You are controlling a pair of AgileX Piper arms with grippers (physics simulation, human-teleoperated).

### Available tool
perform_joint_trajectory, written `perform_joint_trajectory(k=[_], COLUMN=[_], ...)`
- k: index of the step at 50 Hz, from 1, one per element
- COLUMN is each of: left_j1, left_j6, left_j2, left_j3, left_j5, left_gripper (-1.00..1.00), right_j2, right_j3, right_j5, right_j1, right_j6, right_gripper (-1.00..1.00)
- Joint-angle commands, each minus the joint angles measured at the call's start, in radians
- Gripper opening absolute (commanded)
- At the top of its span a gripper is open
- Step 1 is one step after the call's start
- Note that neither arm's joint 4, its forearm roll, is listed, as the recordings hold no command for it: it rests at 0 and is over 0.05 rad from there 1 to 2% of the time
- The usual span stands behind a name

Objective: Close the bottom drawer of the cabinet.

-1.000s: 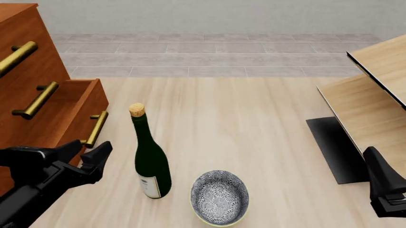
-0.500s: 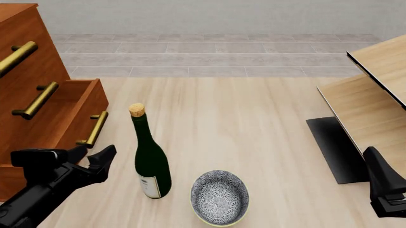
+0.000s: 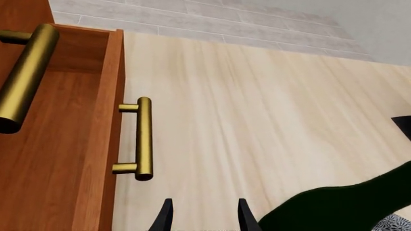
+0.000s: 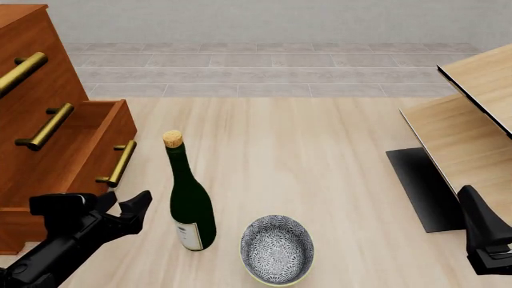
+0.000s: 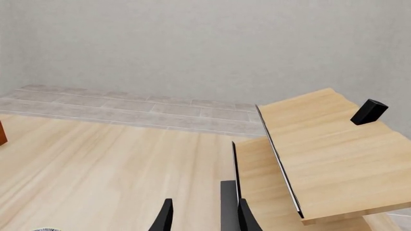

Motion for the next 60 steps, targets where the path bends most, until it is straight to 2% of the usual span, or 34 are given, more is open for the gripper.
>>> perform_joint_trajectory(k=[1,24,60], left_j1=[0.017,0.125,0.233], left_j6=[-0.016,-0.007,0.093], left_j2=[0.072,0.183,0.238], left_j3=[0.000,-0.026,-0.063], left_j5=[-0.044,-0.047,-0.047], left_gripper=[1.00,1.00,1.00], right_j2=[0.000,0.000,-0.001], right_j3=[0.001,0.001,0.001], right_j5=[-0.002,-0.003,-0.004], right_j1=[0.001,0.002,0.004], right_j6=[0.000,0.000,-0.002], right_gripper=[1.00,1.00,1.00])
